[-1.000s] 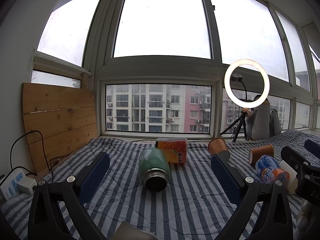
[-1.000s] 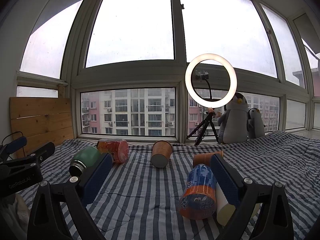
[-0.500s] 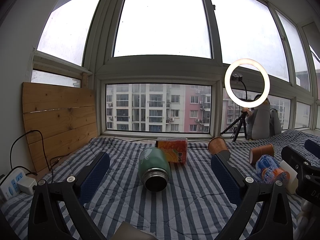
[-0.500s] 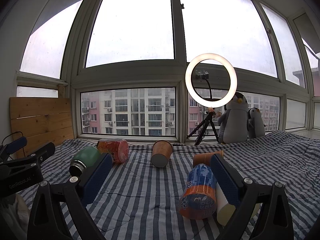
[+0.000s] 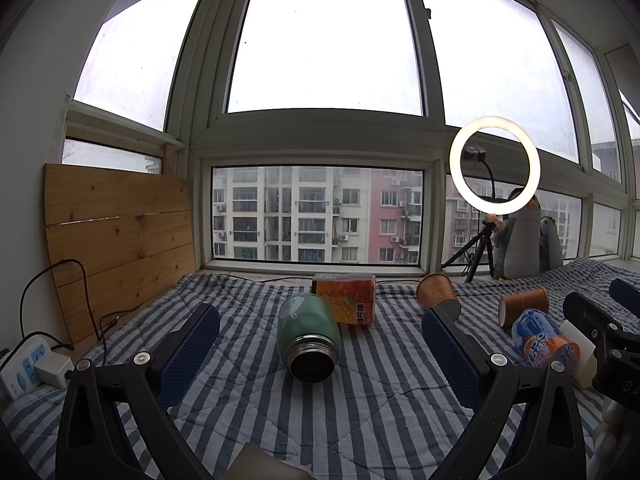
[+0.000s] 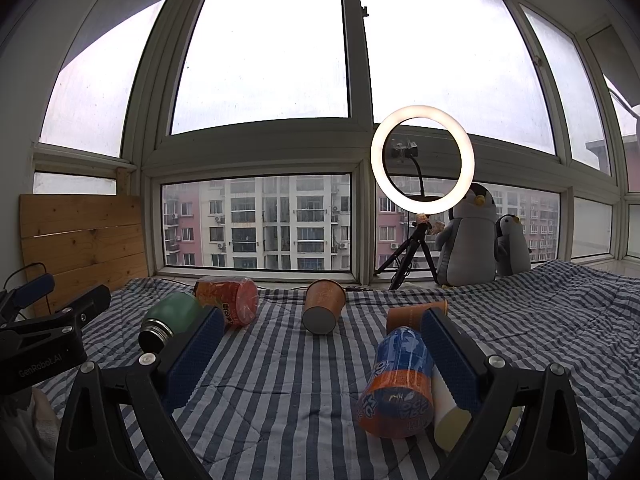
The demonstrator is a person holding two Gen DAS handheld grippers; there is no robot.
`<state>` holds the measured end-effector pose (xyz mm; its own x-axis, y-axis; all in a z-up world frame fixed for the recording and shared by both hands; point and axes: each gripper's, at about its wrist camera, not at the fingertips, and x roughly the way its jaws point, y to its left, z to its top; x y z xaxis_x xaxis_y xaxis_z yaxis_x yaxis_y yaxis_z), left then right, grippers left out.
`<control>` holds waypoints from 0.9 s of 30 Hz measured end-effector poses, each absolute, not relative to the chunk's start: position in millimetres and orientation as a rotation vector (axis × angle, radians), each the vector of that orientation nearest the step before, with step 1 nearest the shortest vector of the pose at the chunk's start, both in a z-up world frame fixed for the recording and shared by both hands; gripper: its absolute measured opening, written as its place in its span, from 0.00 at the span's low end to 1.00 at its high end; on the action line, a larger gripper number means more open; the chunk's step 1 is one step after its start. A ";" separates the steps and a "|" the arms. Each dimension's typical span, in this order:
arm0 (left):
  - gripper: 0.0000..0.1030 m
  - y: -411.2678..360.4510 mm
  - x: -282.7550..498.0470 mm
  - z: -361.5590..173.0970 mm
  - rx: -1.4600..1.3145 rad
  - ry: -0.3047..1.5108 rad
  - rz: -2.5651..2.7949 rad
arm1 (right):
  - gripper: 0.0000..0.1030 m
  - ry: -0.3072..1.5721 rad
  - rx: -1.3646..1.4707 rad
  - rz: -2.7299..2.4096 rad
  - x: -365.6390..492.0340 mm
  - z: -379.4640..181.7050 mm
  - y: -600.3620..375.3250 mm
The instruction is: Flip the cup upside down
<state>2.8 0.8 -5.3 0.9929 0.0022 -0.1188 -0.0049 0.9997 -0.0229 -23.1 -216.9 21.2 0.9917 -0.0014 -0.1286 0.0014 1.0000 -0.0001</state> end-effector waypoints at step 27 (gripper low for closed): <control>1.00 1.4 4.0 -10.9 -0.020 0.127 0.007 | 0.95 0.151 0.002 0.001 -19.2 15.9 -214.1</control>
